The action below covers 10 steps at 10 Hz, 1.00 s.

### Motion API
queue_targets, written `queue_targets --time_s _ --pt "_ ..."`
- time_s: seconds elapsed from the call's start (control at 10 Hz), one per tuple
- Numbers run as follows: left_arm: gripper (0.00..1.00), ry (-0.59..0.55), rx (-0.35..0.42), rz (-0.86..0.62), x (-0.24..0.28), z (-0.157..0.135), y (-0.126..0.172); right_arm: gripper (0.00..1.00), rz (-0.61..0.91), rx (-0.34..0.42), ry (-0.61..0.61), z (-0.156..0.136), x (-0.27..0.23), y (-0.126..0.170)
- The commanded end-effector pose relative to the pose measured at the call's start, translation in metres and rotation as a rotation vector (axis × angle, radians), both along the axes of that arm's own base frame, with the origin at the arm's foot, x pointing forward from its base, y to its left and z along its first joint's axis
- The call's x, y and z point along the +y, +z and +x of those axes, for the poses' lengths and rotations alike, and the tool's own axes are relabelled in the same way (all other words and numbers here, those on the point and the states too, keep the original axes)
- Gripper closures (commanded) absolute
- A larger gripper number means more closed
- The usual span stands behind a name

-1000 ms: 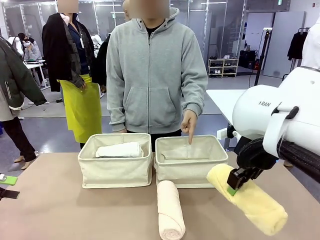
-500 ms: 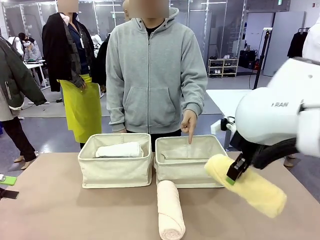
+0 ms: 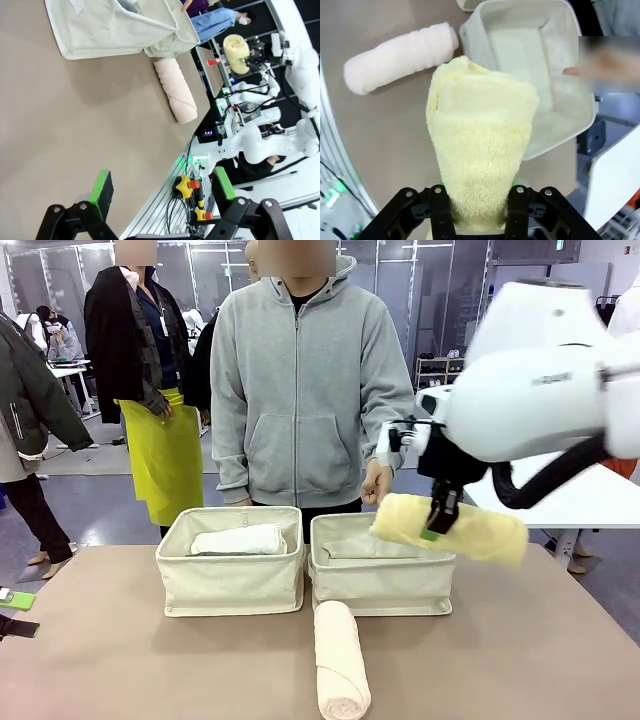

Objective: Divide the towels into two baskets.
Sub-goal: Pick up one hotel-folded towel from the bottom of the table and place it in the Fabric basket indicated by the person.

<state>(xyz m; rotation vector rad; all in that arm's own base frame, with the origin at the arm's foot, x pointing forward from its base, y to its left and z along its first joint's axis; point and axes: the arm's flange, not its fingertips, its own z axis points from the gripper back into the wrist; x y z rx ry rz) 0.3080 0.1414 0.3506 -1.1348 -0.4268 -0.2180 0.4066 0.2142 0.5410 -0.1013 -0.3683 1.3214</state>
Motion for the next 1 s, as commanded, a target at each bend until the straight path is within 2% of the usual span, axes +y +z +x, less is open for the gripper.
queue_targets --time_s 0.0,0.3,0.5,0.9 --pt "0.0 0.006 -0.014 -0.013 0.001 -0.002 0.003 0.62 -0.047 -0.072 0.134 0.059 0.023 -0.008" --pt "0.0 0.006 -0.014 -0.013 0.001 -0.002 0.003 0.62 -0.058 -0.04 0.28 0.113 0.043 -0.031" --pt "0.0 0.006 -0.014 -0.013 0.001 -0.002 0.003 0.62 -0.07 -0.016 0.283 0.15 0.056 -0.047" --pt "0.0 0.006 -0.014 -0.013 0.001 -0.002 0.003 0.62 -0.048 0.045 0.296 0.199 0.067 -0.08"
